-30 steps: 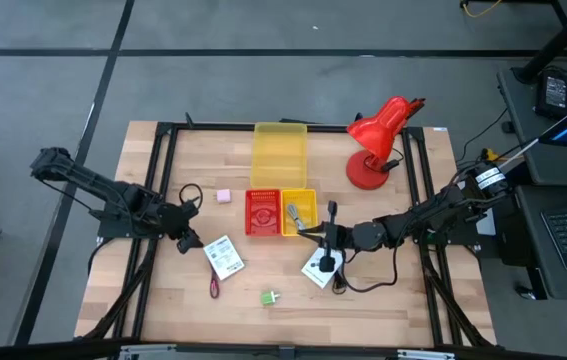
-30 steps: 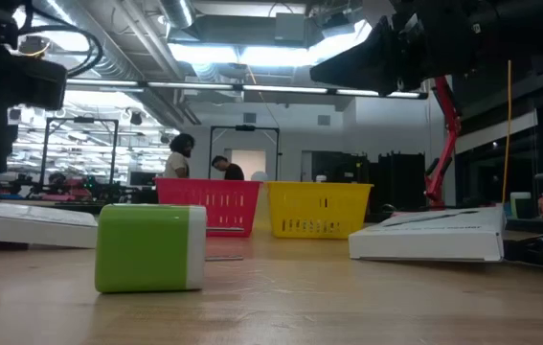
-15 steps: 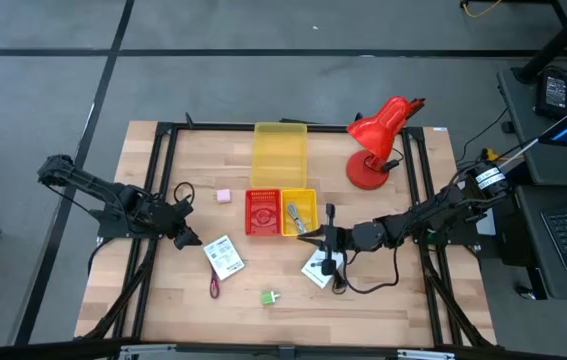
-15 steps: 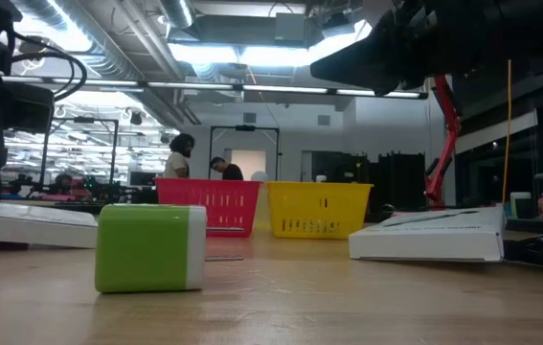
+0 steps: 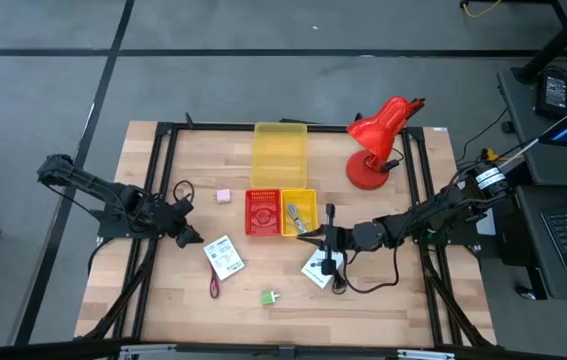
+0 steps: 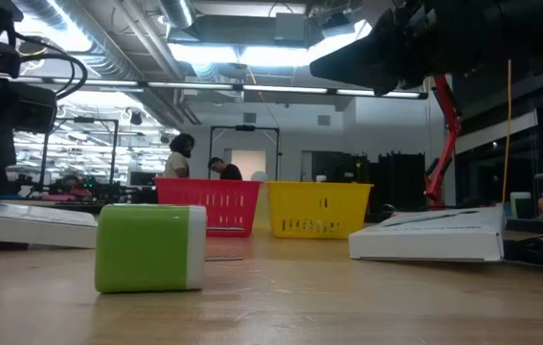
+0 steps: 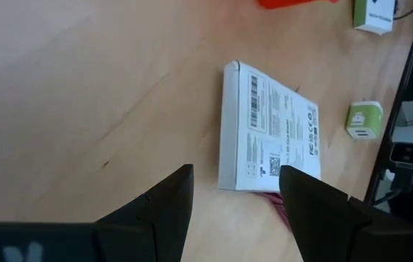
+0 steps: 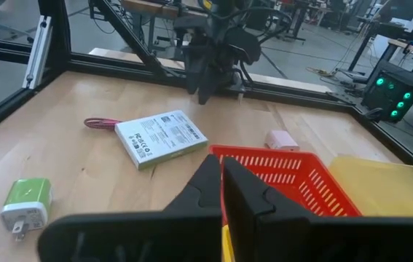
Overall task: Pick and place items into bin
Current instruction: Put the left card reader box into the red bin
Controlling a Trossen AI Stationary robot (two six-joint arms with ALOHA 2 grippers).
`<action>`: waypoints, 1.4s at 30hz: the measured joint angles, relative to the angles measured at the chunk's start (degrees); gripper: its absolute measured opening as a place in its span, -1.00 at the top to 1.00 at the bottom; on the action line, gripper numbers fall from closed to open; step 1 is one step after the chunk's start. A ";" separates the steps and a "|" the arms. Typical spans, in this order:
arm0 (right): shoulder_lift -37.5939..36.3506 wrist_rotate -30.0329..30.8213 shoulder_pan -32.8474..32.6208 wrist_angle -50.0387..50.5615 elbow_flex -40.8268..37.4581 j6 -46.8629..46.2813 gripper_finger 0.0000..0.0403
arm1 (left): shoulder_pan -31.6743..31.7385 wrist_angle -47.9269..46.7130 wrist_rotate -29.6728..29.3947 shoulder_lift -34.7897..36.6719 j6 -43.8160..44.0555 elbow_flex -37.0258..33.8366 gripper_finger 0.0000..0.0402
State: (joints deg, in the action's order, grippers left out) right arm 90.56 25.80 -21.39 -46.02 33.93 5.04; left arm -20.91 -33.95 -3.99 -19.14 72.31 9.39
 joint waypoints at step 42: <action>0.00 0.09 -0.02 -0.20 0.00 -0.04 1.00 | 0.00 20.26 4.40 -13.82 -2.55 -4.35 0.01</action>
State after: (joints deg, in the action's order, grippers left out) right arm 90.56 25.89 -21.41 -46.22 33.93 4.99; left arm -20.91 -13.69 0.40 -32.97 69.76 5.04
